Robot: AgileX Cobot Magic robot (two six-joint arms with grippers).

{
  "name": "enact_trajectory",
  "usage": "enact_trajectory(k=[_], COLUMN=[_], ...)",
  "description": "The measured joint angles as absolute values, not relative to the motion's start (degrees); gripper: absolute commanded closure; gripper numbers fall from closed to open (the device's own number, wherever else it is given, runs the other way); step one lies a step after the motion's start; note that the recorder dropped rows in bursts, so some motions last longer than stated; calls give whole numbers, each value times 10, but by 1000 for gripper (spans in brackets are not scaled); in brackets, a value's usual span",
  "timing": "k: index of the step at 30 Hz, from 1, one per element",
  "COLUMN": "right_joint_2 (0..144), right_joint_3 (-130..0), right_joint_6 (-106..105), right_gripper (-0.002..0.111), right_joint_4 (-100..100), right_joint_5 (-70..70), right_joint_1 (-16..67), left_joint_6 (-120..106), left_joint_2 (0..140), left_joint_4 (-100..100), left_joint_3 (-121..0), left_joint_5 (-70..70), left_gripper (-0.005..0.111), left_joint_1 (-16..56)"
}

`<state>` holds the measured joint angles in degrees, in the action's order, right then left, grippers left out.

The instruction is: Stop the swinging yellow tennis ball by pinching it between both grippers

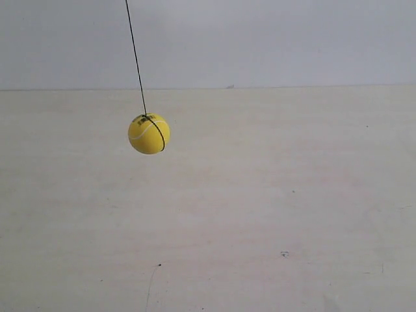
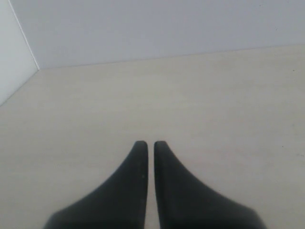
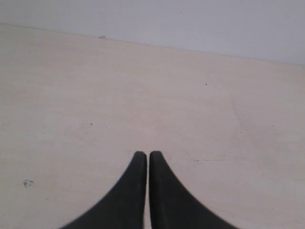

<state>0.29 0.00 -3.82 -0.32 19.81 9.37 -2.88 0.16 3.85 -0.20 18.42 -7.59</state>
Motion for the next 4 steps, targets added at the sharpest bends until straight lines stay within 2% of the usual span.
enact_trajectory(k=[4], right_joint_2=[3], right_joint_3=[0], right_joint_6=[-38], right_gripper=[108], right_joint_4=[-3], right_joint_5=[198], right_joint_1=[94], left_joint_6=[-29], left_joint_2=[2], left_joint_4=[38], left_joint_3=[-2], left_joint_5=[184], left_gripper=[102], left_joint_1=[-76])
